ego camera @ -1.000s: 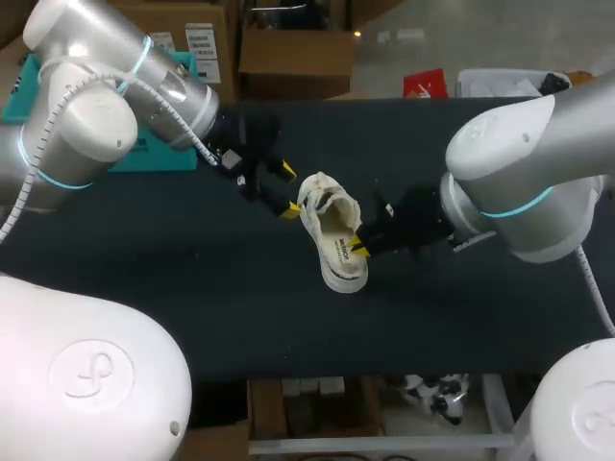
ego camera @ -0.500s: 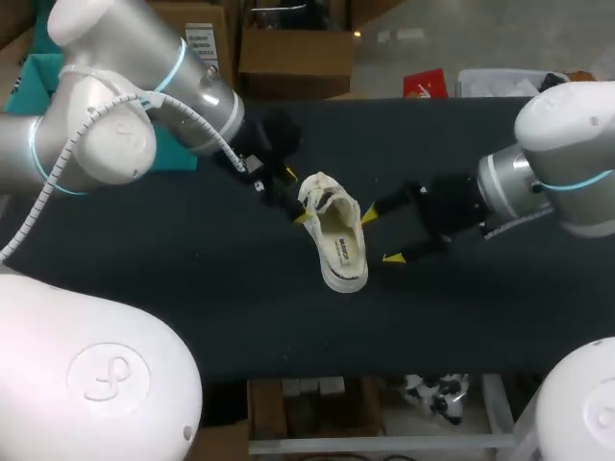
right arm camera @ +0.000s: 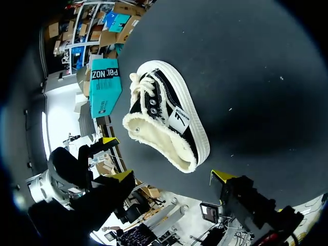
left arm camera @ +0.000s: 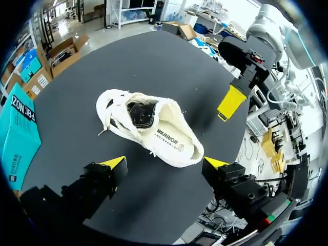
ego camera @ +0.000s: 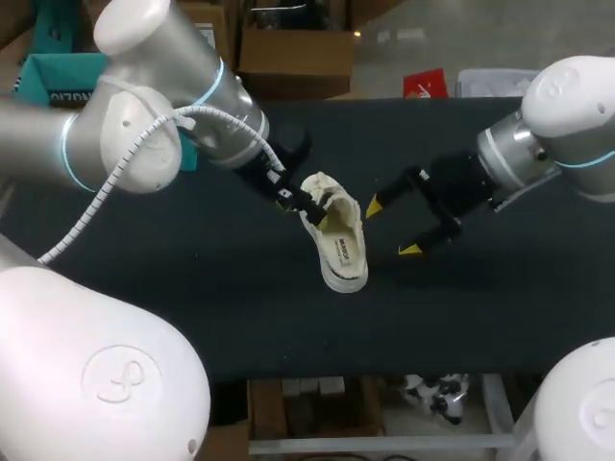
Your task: Open the shoe tongue, take the insole out of the shoe, put the insole back into the shoe, and pack the shoe into the shoebox
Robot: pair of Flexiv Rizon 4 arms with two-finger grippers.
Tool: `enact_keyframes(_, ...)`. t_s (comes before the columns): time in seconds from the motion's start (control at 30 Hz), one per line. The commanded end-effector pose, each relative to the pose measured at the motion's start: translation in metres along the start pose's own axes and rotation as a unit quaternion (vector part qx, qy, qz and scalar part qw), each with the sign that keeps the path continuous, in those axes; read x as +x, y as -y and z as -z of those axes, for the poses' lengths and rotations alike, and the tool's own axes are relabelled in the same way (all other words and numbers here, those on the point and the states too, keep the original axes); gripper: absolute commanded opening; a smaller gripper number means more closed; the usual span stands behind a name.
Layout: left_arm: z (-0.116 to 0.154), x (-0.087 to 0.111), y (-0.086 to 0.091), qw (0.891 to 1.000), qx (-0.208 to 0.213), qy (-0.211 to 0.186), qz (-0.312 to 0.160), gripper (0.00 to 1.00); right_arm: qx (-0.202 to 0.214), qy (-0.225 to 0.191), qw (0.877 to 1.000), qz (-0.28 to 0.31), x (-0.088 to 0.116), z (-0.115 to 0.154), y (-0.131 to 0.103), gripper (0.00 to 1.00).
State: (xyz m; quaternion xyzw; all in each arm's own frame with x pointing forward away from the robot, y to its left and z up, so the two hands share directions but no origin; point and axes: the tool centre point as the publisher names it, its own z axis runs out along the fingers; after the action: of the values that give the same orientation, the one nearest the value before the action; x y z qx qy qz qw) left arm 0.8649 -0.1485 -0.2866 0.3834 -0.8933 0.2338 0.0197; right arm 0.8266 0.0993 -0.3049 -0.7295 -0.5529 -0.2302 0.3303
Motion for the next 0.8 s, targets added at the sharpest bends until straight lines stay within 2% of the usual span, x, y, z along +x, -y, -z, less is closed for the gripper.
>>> enact_keyframes(0.03,-0.011,-0.001,0.005,0.999,-0.020,0.028,0.029,1.00,-0.054,0.020,0.998,0.001,0.002,0.008,0.016,1.00)
enact_keyframes(0.23,-0.019,-0.003,0.003,0.997,-0.035,0.028,0.059,1.00,-0.096,0.049,0.994,0.000,-0.002,0.022,0.025,1.00)
enact_keyframes(0.4,-0.028,-0.004,0.001,0.994,-0.041,0.026,0.096,1.00,-0.099,0.053,0.994,0.002,-0.002,0.025,0.026,1.00)
enact_keyframes(0.43,-0.031,-0.004,0.000,0.993,-0.044,0.032,0.108,1.00,-0.099,0.053,0.994,0.002,-0.002,0.025,0.026,1.00)
enact_keyframes(0.47,-0.033,-0.004,0.000,0.990,-0.043,0.060,0.123,1.00,-0.099,0.053,0.994,0.002,-0.002,0.025,0.026,1.00)
enact_keyframes(0.77,-0.033,-0.004,0.000,0.990,-0.043,0.060,0.123,1.00,-0.094,0.053,0.994,0.011,-0.004,0.029,0.023,1.00)
enact_keyframes(0.8,-0.033,-0.004,0.000,0.990,-0.043,0.060,0.123,1.00,-0.104,0.062,0.993,0.012,-0.005,0.032,0.020,1.00)
